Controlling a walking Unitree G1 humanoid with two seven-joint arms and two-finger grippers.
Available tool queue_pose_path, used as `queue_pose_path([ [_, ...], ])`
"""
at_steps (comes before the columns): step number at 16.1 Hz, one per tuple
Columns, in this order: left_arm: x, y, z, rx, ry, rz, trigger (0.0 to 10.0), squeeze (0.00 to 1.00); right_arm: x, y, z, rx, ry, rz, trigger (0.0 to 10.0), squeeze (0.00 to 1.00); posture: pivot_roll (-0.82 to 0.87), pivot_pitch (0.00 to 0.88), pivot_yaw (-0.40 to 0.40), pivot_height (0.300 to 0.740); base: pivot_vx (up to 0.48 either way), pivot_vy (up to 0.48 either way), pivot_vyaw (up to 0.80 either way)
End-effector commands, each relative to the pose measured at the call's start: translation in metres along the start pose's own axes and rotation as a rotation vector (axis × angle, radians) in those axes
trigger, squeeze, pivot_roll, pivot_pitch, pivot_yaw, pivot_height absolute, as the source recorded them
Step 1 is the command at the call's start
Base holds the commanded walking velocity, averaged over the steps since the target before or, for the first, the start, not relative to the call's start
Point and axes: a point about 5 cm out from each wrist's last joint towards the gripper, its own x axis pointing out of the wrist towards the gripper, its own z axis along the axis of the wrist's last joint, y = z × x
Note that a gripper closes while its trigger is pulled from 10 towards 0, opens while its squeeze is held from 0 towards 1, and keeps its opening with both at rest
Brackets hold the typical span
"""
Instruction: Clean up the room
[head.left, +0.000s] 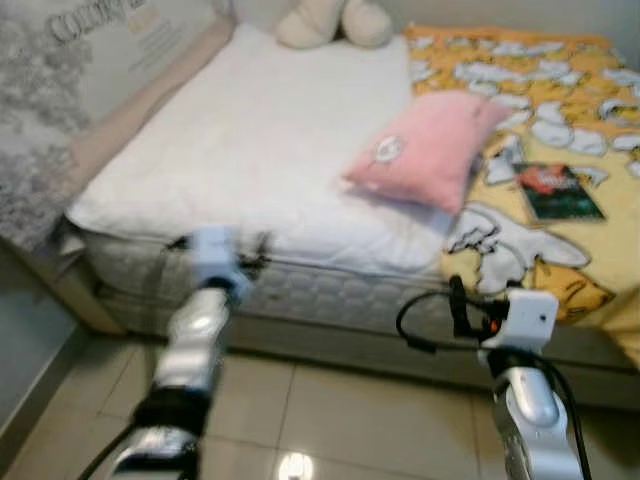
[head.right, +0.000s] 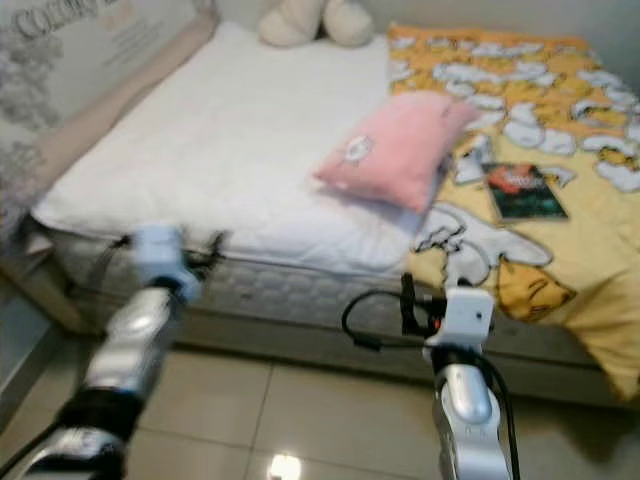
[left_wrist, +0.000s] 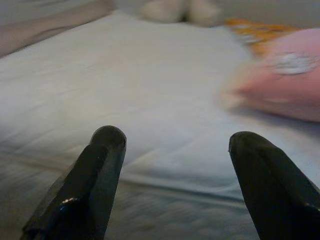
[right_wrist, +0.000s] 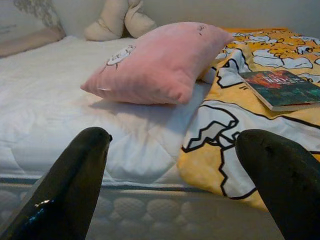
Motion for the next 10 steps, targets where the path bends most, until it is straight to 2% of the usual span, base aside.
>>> queue_pose_path([
  [1, -0.008, 0.003, -0.006, 0.012, 0.012, 0.006, 10.0, 0.0, -0.002, -0.011, 0.003, 0.004, -0.005, -0.036, 10.0, 0.0, -0.11, 0.0, 0.071, 0.74, 0.0, 0.0, 0.0],
  [2, -0.017, 0.004, -0.005, 0.139, -0.024, -0.053, 10.0, 0.0, -0.005, -0.015, 0.002, 0.003, -0.001, -0.045, 10.0, 0.0, -0.11, 0.0, 0.068, 0.74, 0.0, 0.0, 0.0],
  [3, -0.019, 0.001, -0.006, 0.183, -0.032, -0.089, 10.0, 0.0, -0.007, -0.016, 0.001, -0.007, 0.004, -0.047, 10.0, 0.0, -0.11, 0.0, 0.066, 0.74, 0.0, 0.0, 0.0],
  [4, -0.016, -0.001, -0.004, 0.189, -0.034, -0.084, 10.0, 0.0, -0.006, -0.014, -0.002, -0.032, 0.028, -0.037, 10.0, 0.0, -0.11, 0.0, 0.064, 0.74, 0.0, 0.0, 0.0],
  [6, -0.007, -0.013, 0.008, 0.197, -0.074, -0.122, 10.0, 0.0, -0.003, -0.012, 0.001, -0.035, 0.009, -0.033, 10.0, 0.0, -0.11, 0.0, 0.062, 0.74, 0.0, 0.0, -0.8],
  [8, -0.007, -0.017, 0.01, 0.195, -0.08, -0.139, 10.0, 0.0, -0.002, -0.012, 0.002, -0.034, 0.009, -0.027, 10.0, 0.0, -0.11, 0.0, 0.063, 0.74, 0.0, 0.0, -0.8],
  [9, -0.007, -0.017, 0.009, 0.172, -0.078, -0.14, 10.0, 0.0, -0.002, -0.01, 0.004, -0.057, -0.004, -0.006, 10.0, 0.0, -0.12, 0.0, 0.063, 0.74, 0.0, 0.0, 0.0],
  [10, -0.006, -0.017, 0.009, 0.162, -0.079, -0.135, 10.0, 0.0, -0.001, -0.011, 0.004, -0.054, -0.006, -0.004, 10.0, 0.0, -0.12, 0.0, 0.065, 0.74, 0.446, 0.0, 0.0],
])
